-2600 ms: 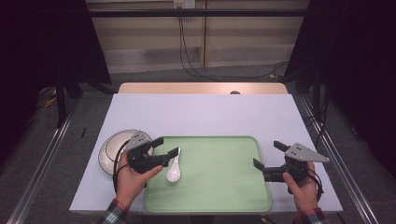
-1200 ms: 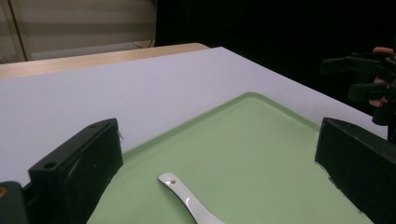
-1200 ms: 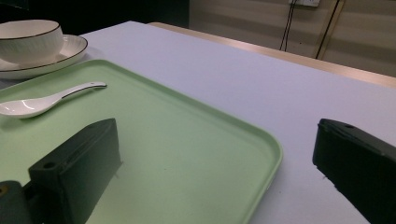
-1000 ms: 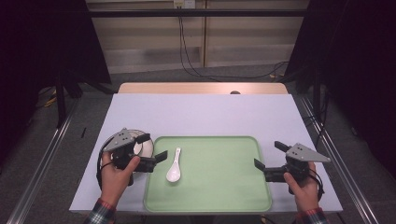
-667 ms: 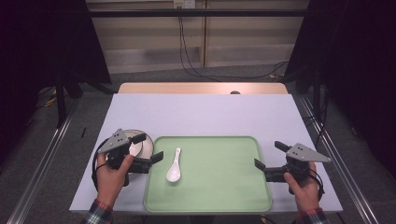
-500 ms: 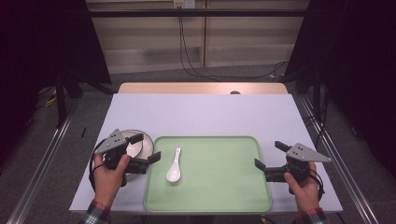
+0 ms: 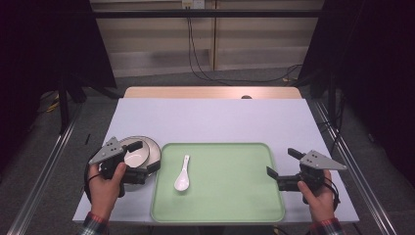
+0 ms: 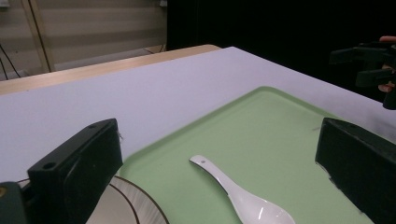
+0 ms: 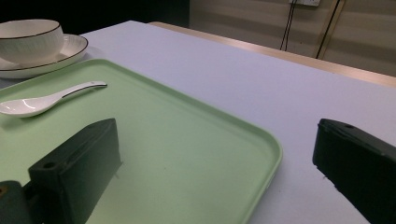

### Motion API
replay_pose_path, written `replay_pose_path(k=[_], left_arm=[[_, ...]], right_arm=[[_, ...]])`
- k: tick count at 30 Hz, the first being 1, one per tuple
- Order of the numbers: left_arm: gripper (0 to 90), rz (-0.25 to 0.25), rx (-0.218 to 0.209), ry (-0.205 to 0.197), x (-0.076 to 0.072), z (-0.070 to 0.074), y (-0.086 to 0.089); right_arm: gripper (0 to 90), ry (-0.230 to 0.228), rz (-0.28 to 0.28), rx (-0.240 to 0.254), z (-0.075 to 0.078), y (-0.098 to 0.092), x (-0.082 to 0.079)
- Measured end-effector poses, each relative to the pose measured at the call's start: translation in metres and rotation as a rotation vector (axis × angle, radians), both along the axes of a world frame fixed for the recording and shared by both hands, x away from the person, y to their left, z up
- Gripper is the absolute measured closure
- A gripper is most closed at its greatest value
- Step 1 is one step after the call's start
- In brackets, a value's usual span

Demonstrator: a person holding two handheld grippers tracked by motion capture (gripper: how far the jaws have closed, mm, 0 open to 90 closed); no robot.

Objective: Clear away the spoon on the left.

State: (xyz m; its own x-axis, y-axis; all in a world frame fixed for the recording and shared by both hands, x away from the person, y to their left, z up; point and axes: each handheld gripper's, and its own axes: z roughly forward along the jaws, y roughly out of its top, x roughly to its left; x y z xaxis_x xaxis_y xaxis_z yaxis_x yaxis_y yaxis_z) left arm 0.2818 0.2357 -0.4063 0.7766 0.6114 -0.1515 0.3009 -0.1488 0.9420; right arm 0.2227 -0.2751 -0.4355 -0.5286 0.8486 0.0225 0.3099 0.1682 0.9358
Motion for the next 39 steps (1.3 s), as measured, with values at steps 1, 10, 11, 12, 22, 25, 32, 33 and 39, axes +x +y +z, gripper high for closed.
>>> replay_pose_path(k=[1,10,11,12,22,25,32,33,39], left_arm=[[0.4,0.002,0.01,-0.005,0.0,0.0,0.002],[0.4,0.009,0.014,-0.007,-0.004,-0.001,0.016],[0.3,-0.009,0.005,-0.011,-0.003,-0.001,0.018],[0.4,-0.001,0.003,-0.007,-0.004,-0.001,0.019],[1.0,0.017,0.019,-0.005,-0.007,-0.003,0.034],[1.0,0.025,0.022,-0.004,-0.009,-0.004,0.037],[1.2,0.031,0.018,-0.008,-0.013,-0.005,0.045],[1.4,0.03,0.014,-0.008,-0.013,-0.005,0.045],[1.3,0.031,0.023,-0.012,-0.016,-0.008,0.052]], right_arm=[[0.4,0.001,0.001,0.0,0.0,0.0,0.0],[0.4,0.007,-0.002,0.0,0.0,0.0,0.0],[0.4,0.005,-0.003,-0.002,0.0,0.0,0.0],[0.4,0.005,-0.003,-0.002,0.0,0.0,0.0],[0.4,0.01,-0.005,0.0,-0.001,0.0,0.0],[0.4,0.01,-0.005,0.0,-0.002,0.0,0.001],[0.4,0.013,-0.001,0.0,-0.002,0.0,0.001],[0.4,0.013,0.0,-0.001,-0.002,0.0,0.001],[0.4,0.015,0.001,-0.002,-0.002,0.0,0.0]])
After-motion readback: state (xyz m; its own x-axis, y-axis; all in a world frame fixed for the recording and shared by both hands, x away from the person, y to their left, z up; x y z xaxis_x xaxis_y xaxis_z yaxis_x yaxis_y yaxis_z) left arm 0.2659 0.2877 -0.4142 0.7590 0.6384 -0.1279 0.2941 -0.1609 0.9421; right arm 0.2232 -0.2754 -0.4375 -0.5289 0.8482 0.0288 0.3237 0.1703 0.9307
